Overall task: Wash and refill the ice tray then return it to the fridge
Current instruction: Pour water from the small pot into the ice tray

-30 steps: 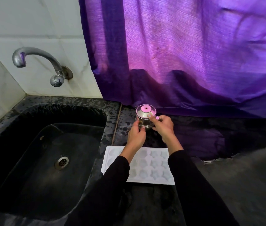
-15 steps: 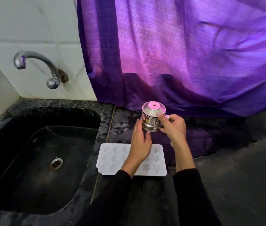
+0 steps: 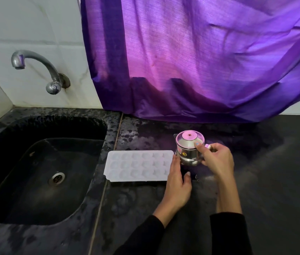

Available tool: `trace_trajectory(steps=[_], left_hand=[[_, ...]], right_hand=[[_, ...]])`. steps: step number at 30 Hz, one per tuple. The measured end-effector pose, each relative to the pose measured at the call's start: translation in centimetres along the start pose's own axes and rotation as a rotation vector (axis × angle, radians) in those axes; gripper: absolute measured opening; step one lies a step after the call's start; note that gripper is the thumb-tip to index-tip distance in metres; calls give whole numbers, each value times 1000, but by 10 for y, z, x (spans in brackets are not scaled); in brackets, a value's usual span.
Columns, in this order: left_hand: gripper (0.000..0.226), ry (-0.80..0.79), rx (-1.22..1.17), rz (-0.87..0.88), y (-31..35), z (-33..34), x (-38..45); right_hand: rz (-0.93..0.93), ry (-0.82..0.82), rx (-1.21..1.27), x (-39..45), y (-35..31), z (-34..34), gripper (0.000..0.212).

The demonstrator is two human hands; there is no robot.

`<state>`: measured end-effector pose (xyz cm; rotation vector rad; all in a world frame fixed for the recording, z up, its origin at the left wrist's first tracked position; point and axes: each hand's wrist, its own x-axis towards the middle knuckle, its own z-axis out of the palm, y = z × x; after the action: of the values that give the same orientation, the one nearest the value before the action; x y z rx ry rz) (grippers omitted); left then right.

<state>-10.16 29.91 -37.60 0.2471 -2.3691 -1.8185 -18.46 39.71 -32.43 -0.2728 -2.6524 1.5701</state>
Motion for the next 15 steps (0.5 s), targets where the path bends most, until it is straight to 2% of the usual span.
trace_trajectory(steps=[9, 15], left_hand=[[61, 40, -17, -39, 5, 8, -6], [61, 38, 1, -59, 2, 9, -7]], right_hand=[[26, -32, -107, -3, -2, -4, 38], [-32, -41, -203, -9, -13, -2, 33]])
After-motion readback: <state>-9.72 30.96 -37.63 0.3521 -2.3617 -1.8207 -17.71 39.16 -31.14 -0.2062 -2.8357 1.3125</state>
